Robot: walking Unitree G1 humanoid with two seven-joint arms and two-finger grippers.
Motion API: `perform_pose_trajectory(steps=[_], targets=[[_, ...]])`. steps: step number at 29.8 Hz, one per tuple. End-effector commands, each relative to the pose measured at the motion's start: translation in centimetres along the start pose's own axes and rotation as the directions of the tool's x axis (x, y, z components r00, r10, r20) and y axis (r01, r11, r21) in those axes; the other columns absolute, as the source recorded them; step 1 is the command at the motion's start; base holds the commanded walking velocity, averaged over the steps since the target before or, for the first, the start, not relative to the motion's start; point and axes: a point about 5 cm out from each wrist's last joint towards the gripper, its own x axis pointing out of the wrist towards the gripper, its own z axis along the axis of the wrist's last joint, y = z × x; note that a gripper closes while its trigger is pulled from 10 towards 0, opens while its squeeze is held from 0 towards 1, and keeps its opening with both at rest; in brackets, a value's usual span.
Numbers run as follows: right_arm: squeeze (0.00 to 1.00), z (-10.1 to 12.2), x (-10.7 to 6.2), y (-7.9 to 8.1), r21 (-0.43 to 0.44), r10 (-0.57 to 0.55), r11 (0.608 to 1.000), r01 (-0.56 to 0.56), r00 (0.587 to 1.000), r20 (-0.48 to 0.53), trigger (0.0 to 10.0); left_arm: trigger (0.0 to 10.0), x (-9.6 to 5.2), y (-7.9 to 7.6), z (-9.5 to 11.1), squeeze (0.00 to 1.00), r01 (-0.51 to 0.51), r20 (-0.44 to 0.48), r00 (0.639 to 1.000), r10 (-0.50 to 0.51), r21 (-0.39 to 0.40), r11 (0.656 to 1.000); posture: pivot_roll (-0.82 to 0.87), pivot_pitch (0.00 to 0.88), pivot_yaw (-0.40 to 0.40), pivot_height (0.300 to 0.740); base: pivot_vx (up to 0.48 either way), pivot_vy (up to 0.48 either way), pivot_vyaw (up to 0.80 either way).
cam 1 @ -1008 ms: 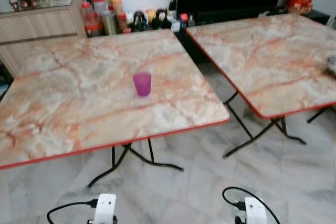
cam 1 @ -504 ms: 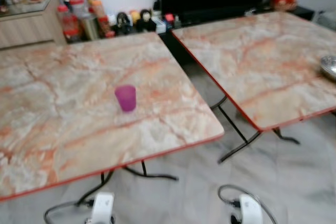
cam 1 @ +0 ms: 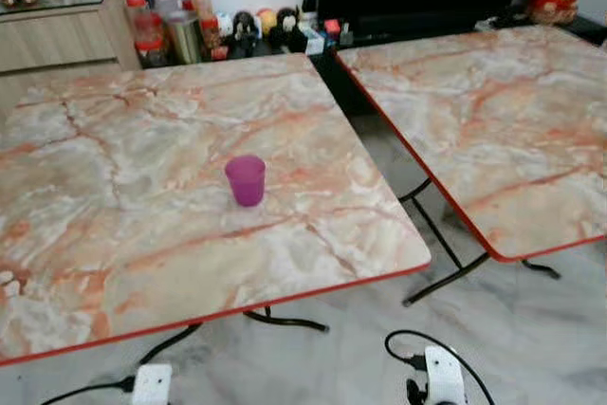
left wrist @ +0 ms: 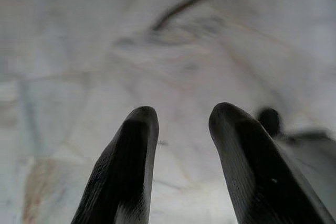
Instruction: Setting the table
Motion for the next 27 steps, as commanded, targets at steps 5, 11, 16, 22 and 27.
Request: perform_pose_trajectory(steps=[5,11,16,22,27], targets=[[0.0,-0.2,0.0,0.2,-0.013,0.01,1.0,-0.011,1.0,-0.01,10.0,10.0,0.3,7.3,3.3,0.0,-0.424,0.13,0.884,0.449,-0.182,0.887,0.04,0.0,-0.034,0.74,0.0,0.0,0.0],[0.0,-0.2,0.0,0.2,-0.016,0.011,1.0,-0.011,1.0,-0.009,10.0,10.0,-0.3,11.3,7.2,0.0,-0.607,0.235,0.702,0.672,-0.297,0.737,0.04,0.0,-0.034,0.74,0.0,0.0,0.0],[0.0,0.0,0.0,0.2,-0.012,0.007,1.0,-0.007,1.0,-0.007,10.0,10.0,-0.6,12.2,9.1,0.0,-0.645,0.298,0.623,0.723,-0.327,0.69,0.03,0.0,-0.033,0.74,0.0,0.0,0.0],[0.0,0.2,0.0,0.2,-0.008,0.007,1.0,-0.007,1.0,-0.001,10.0,10.0,-2.9,9.9,21.2,0.0,-0.421,0.684,0.433,0.587,-0.423,0.803,0.03,0.0,-0.031,0.74,0.0,0.0,0.0],[0.0,0.2,0.0,0.2,0.005,0.003,1.0,-0.003,1.0,0.003,10.0,10.0,-5.8,3.1,28.3,0.0,-0.069,0.889,0.367,0.275,-0.269,0.961,0.03,0.0,-0.029,0.74,0.0,0.0,0.0]])
